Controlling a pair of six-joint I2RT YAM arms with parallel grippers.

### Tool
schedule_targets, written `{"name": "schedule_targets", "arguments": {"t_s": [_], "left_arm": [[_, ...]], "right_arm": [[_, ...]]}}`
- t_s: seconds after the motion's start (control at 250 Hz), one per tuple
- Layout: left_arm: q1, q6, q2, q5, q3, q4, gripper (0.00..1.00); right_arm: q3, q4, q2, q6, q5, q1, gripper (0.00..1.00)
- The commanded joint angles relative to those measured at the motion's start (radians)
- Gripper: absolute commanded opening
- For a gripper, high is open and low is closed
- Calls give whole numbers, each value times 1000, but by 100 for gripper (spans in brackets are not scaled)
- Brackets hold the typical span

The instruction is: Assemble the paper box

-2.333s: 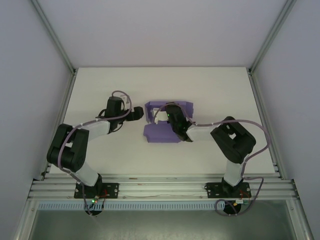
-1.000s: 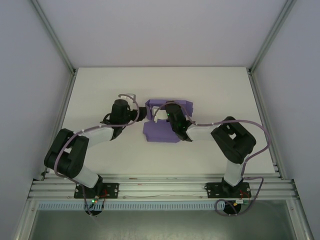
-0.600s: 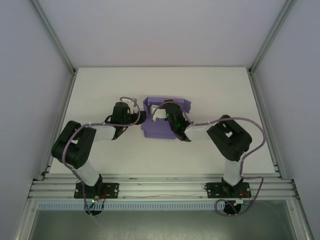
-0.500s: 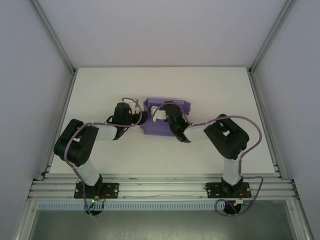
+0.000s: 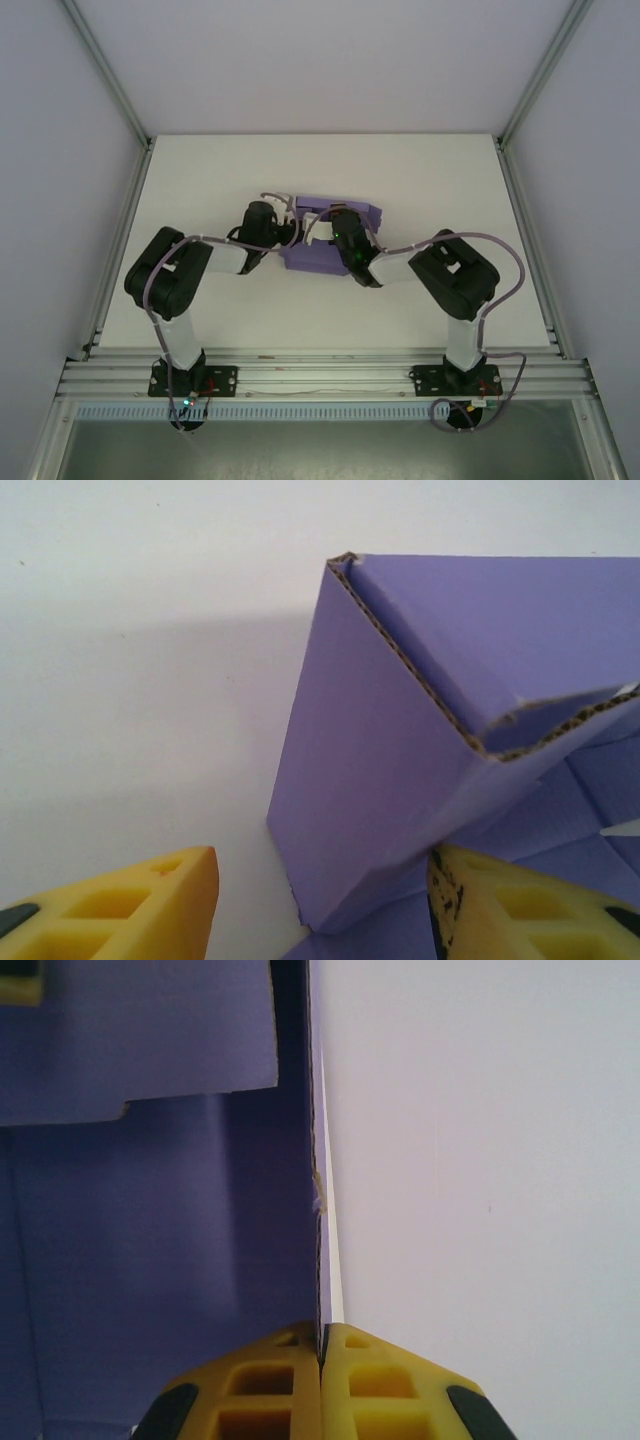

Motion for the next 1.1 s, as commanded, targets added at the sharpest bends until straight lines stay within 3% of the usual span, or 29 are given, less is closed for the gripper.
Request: {"name": "schedule_targets", "arguments": {"t_s": [0.0,0.088,0.404,0.472,0.791,0.927,1.031,1.095], "left_arm": [[-13,20,24,-90,61,-11,53],[-17,11,35,-137,79,-35,49],[-21,-18,50,-151,84,0,45],[-23,-14,49,-121,77,28,43],[-51,-56,32,-220,125,-44,20],[-53,-128,46,-272,130,-43,19],[-53,-115,50,-205,108,15,19],[-54,-135,56,-220,116,1,18]], "right_arm": [[-14,-66,-26,36,-38,17,0],[-12,-114,-37,50,-48,16,0],[50,-485,-96,158,-153,15,0],[63,-507,-88,161,-148,17,0],[109,-568,-81,210,-166,12,0],[123,-608,-84,231,-186,8,0],[131,-638,-87,240,-198,1,0],[129,-635,-88,243,-200,-1,0]]}}
